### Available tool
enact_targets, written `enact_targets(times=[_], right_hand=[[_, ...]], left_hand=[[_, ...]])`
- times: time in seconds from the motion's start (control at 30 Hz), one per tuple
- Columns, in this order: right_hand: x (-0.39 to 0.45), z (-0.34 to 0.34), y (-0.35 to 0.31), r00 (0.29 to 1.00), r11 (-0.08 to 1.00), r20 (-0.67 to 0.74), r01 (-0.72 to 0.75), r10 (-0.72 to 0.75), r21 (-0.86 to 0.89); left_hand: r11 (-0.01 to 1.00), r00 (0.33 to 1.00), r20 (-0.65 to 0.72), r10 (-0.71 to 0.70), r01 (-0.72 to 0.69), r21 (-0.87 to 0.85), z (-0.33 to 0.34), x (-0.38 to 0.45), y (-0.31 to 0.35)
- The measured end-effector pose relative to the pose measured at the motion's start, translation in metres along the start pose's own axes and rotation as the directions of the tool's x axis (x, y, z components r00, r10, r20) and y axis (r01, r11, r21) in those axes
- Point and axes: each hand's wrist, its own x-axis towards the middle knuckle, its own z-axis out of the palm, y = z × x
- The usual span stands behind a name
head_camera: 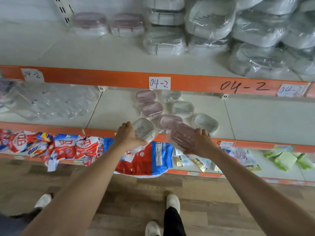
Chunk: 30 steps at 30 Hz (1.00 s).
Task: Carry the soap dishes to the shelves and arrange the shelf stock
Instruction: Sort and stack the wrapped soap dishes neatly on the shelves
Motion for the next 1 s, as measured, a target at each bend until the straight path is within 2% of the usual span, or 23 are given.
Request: enact_targets(times=[0.13, 0.23, 0.43, 0.57, 0.67, 0.77, 1.0], right_hand=[[0.04, 0.017, 0.016, 0.998, 0.998, -0.041, -0.045, 0.047, 0.044], [0.075, 0.024, 0.023, 0.993, 0.998, -0.114, -0.022, 0.029, 0.058], [0.151, 0.024, 0.032, 0.953, 0.996, -0.3, 0.067, -0.048, 0.052], [0.193, 0.023, 0.038, 0.929, 0.996, -0.369, 0.057, -0.026, 0.074], [0.215, 0.021, 0.039, 0.917, 0.997, -0.398, 0.052, -0.023, 0.062], [0.23, 0.018, 0.038, 0.908, 0.996, -0.418, 0.064, -0.031, 0.066], [0.241, 0.02, 0.039, 0.952, 1.0, -0.307, -0.016, 0.008, -0.023]], left_hand=[[1.0, 1.0, -0.013, 0.007, -0.006, 0.014, 0.028, 0.038, 0.006], [0.999, 0.998, -0.053, 0.031, -0.03, 0.017, 0.039, 0.073, 0.015], [0.996, 0.98, -0.18, 0.088, -0.085, 0.024, 0.058, 0.148, 0.03], [0.997, 0.958, -0.279, 0.073, -0.073, 0.011, 0.068, 0.18, 0.039], [0.998, 0.944, -0.324, 0.059, -0.055, 0.021, 0.071, 0.195, 0.044], [0.999, 0.948, -0.314, 0.05, -0.05, 0.008, 0.073, 0.208, 0.044], [0.999, 0.973, -0.227, 0.039, -0.04, -0.002, 0.08, 0.216, 0.042]])
